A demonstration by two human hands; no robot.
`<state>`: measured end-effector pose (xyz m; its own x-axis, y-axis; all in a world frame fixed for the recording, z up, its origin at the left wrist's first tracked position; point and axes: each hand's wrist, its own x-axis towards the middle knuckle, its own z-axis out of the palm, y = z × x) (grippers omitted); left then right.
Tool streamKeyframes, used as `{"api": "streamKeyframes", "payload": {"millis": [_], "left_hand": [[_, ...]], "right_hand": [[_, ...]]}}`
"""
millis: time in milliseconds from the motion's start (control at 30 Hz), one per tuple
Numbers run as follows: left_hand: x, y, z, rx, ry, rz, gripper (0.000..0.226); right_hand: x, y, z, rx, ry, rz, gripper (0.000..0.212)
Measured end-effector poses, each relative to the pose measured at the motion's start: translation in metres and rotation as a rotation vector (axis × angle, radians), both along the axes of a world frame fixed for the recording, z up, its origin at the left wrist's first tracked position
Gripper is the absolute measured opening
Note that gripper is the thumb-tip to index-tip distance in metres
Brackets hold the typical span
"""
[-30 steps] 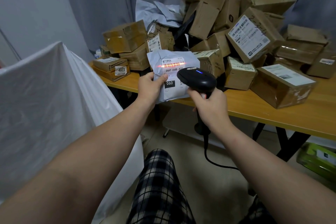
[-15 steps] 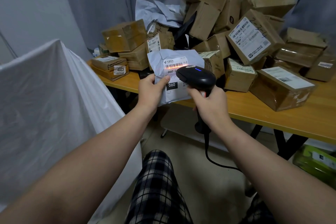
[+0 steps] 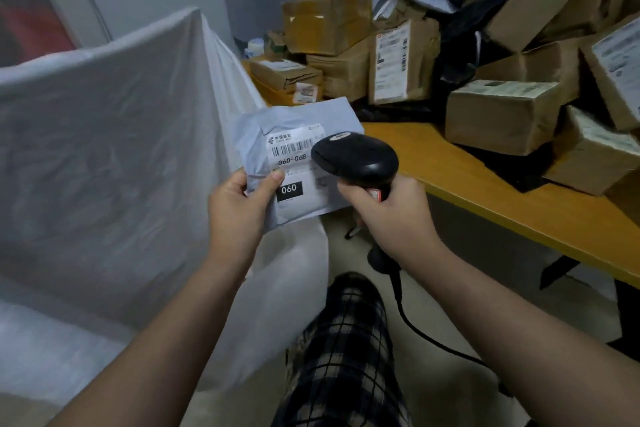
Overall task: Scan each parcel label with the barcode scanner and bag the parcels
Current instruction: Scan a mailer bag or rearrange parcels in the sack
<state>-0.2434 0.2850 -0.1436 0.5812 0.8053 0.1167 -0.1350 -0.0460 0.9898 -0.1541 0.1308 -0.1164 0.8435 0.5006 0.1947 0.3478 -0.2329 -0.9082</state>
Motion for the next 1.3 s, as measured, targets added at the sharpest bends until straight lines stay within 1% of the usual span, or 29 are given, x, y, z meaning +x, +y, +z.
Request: {"api": "streamKeyframes", "payload": {"millis": [67,100,167,267,300,367,433,500,533,567,633,700,767,833,900,967,1033,1133,1300], "left_hand": [[-0.018,0.034,-0.011,0.026,0.097,0.085,0.006],[-0.027,0.052,-0.015,0.070,0.158,0.131,0.005],[-0.042,0.086,-0.020,0.202,0.299,0.209,0.007],[-0.048,0.131,-0.033,0.433,0.609,0.232,0.013],[-0.044,0.144,-0.043,0.500,0.739,0.186,0.015],[-0.031,0.163,-0.068,0.570,0.975,0.048,0.014],[-0.015,0.175,-0.096,0.615,1.148,-0.106,0.021],[0.000,0.181,-0.126,0.658,1.226,-0.265,0.044],[0.004,0.184,-0.140,0.646,1.248,-0.326,0.053],[0.007,0.185,-0.152,0.609,1.294,-0.371,0.053],[0.003,0.189,-0.182,0.551,1.427,-0.411,0.042],[-0.010,0.190,-0.209,0.496,1.554,-0.442,0.042],[-0.029,0.187,-0.234,0.463,1.618,-0.433,0.042],[-0.047,0.181,-0.254,0.487,1.651,-0.383,0.040],[-0.062,0.176,-0.272,0.492,1.677,-0.337,0.035],[-0.071,0.172,-0.282,0.446,1.678,-0.280,0.030],[-0.072,0.169,-0.282,0.431,1.644,-0.239,0.028],[-0.070,0.168,-0.269,0.508,1.616,-0.229,0.032],[-0.055,0.159,-0.229,0.641,1.525,-0.191,0.030]], "right_hand": [[0.000,0.023,-0.016,-0.054,0.061,0.070,0.015],[0.000,0.033,-0.022,-0.082,0.094,0.108,0.014],[0.001,0.055,-0.031,-0.150,0.114,0.185,0.016],[0.002,0.094,-0.042,-0.247,0.102,0.266,0.025],[0.003,0.107,-0.049,-0.285,0.084,0.286,0.027],[0.003,0.133,-0.068,-0.371,0.057,0.343,0.028],[0.003,0.152,-0.093,-0.454,0.061,0.399,0.027],[0.003,0.165,-0.120,-0.509,0.112,0.424,0.026],[0.003,0.170,-0.133,-0.529,0.148,0.436,0.027],[0.003,0.173,-0.146,-0.547,0.180,0.448,0.027],[0.002,0.177,-0.164,-0.585,0.219,0.473,0.026],[0.003,0.181,-0.179,-0.637,0.249,0.488,0.027],[0.005,0.183,-0.192,-0.688,0.270,0.490,0.028],[0.005,0.185,-0.205,-0.719,0.267,0.482,0.029],[0.004,0.186,-0.213,-0.749,0.250,0.479,0.031],[0.001,0.187,-0.217,-0.765,0.242,0.483,0.031],[-0.003,0.188,-0.217,-0.789,0.202,0.491,0.030],[-0.007,0.187,-0.212,-0.796,0.155,0.498,0.028],[-0.010,0.169,-0.177,-0.691,0.106,0.440,0.032]]}}
